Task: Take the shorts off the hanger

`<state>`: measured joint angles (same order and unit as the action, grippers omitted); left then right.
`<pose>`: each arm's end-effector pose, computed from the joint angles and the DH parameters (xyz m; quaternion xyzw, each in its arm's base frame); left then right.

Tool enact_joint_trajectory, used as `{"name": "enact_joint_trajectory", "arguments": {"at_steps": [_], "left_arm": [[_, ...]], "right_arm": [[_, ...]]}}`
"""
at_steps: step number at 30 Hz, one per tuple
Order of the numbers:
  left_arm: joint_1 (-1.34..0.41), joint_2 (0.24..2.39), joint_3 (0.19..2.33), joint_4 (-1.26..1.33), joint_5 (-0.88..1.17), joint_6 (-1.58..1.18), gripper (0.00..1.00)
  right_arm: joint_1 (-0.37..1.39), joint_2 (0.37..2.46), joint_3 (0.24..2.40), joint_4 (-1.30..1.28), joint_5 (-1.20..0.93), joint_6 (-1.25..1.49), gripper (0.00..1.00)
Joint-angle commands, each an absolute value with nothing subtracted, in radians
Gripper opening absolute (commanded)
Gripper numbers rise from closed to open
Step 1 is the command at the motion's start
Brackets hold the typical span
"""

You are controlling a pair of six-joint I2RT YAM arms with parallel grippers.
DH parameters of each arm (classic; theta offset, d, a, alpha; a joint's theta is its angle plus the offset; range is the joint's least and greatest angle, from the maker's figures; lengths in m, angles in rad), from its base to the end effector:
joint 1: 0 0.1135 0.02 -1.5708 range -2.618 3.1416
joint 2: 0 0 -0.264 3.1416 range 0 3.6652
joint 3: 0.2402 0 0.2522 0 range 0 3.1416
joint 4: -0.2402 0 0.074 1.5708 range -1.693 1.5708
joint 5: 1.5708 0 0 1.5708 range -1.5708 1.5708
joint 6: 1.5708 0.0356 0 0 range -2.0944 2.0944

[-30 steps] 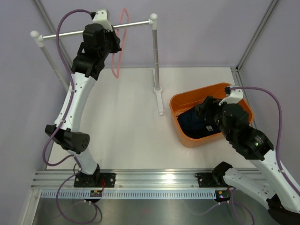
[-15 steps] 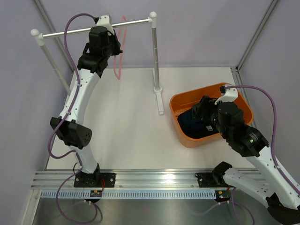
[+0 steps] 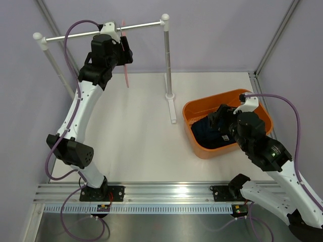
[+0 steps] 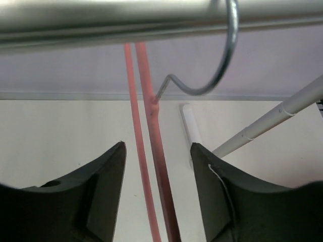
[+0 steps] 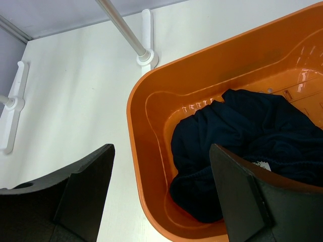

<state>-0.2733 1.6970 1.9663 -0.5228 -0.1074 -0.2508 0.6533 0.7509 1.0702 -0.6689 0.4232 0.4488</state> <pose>0.3662 -0.0987 0.4710 -0.0240 0.7900 -0.1173 0.6013 0.1207 0.0739 0.3910 0.0380 0.8091 0.1469 0.5677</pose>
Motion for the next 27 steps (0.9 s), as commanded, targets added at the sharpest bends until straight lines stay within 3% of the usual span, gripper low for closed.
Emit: {"name": "enact_joint_trajectory", "arguments": {"at_steps": [1, 8, 14, 16, 21, 27], "left_arm": [[-0.267, 1.594, 1.953, -0.465, -0.11, -0.236, 0.67], [-0.267, 1.496, 1.925, -0.497, -0.118, -0.252, 0.82], [-0.287, 1.366, 1.821, -0.537, -0.091, -0.307, 0.82], [-0.334, 1.336, 1.793, -0.58, -0.094, -0.295, 0.84], [-0.489, 1.192, 1.668, -0.629, -0.199, -0.25, 0.87], [-0.71, 1.001, 1.369, -0.56, -0.241, -0.262, 0.88]], "right_arm": [[0.649, 0.741, 1.065, -0.643, 0.416, 0.449, 0.85], [0.649, 0.719, 1.049, -0.629, 0.391, 0.454, 0.87], [0.649, 0.69, 1.034, -0.614, 0.347, 0.448, 0.91], [0.649, 0.667, 1.023, -0.597, 0.325, 0.446, 0.99], [0.649, 0.603, 0.982, -0.574, 0.29, 0.463, 1.0], [0.649, 0.575, 0.959, -0.62, 0.313, 0.482, 0.99]]}}
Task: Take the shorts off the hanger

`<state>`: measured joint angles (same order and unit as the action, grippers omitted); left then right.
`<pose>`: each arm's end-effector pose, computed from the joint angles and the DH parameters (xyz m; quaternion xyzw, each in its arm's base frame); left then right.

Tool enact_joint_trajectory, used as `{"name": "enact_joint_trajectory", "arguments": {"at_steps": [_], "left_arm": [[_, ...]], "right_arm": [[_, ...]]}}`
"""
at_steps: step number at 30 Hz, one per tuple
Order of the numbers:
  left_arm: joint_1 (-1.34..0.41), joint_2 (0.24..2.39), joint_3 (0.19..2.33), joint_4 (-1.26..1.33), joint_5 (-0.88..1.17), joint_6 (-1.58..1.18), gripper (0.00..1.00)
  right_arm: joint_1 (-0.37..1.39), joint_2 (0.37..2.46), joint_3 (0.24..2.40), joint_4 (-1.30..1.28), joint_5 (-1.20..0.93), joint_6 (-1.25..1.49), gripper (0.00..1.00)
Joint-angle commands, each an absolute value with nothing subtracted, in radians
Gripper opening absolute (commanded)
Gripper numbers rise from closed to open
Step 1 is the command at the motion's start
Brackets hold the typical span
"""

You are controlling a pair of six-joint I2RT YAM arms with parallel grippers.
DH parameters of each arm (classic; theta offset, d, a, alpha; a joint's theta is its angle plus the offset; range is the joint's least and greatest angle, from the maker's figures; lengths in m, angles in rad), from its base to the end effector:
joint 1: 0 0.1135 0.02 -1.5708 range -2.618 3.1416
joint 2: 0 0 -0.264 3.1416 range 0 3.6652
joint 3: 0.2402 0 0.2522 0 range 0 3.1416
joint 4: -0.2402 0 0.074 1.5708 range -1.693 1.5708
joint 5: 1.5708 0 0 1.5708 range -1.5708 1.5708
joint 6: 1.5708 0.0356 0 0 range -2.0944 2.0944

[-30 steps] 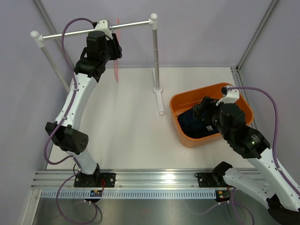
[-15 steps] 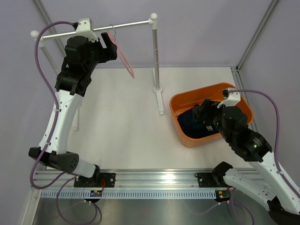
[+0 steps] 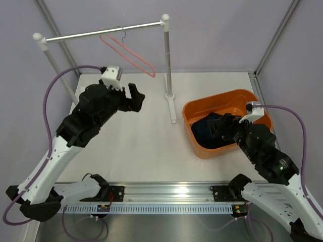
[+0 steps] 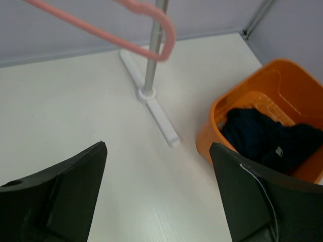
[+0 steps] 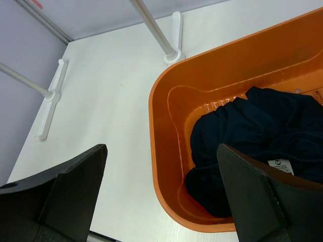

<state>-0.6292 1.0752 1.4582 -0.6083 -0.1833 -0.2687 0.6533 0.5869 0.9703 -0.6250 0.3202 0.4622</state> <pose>0.1700 -0.1157 0.4686 0.0835 0.7764 -0.2048 0.5901 0.0938 0.0577 0.3812 0.0237 0.7829 0.2158 0.5830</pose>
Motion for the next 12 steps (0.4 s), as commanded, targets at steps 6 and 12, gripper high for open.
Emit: {"name": "enact_joint_trajectory", "arguments": {"at_steps": [6, 12], "left_arm": [[-0.905, 0.91, 1.201, -0.569, -0.432, -0.23, 0.88], [-0.965, 0.836, 1.109, -0.597, -0.506, -0.235, 0.89]], "right_arm": [[0.649, 0.528, 0.934, -0.626, 0.314, 0.495, 0.99], [0.649, 0.522, 0.933, -0.624, 0.331, 0.503, 0.99]]}}
